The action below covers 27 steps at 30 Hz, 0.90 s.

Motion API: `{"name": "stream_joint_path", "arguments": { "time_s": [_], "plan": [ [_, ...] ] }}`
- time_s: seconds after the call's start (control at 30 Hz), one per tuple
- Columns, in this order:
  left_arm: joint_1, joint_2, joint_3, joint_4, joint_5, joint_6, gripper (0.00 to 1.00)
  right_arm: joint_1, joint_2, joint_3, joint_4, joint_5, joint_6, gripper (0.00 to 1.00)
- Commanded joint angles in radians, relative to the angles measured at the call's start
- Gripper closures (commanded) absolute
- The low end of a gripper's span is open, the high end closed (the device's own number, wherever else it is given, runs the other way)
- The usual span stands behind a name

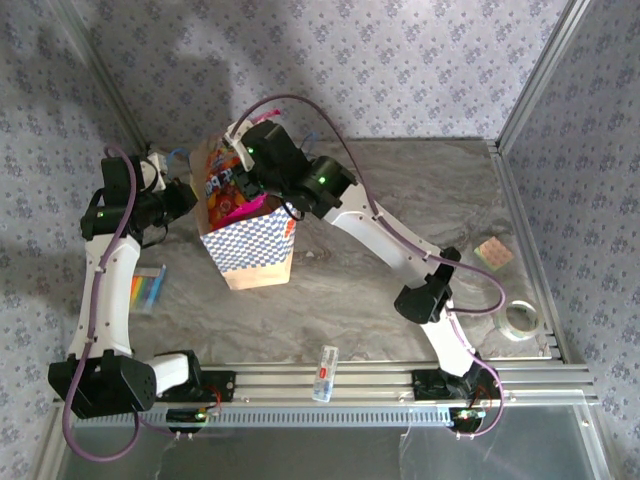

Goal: Place the snacks into the paper bag

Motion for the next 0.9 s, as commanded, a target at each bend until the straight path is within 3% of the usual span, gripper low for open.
{"name": "stream_joint_path", "arguments": {
  "time_s": [0.0,0.53,0.87],
  "plan": [
    [0.006,-0.005,0.004,0.03,0.038,-0.009,0.89,-0.01,-0.011,0.07,0.145,-0.026,0.022,1.0],
    [0.008,-0.003,-0.001,0.031,0.04,-0.009,0.89,-0.034,0.011,0.052,0.124,-0.084,0.072,1.0],
    [0.008,-0.006,0.004,0.029,0.038,-0.008,0.89,-0.025,-0.075,-0.053,0.174,-0.055,0.061,1.0]
  ]
}}
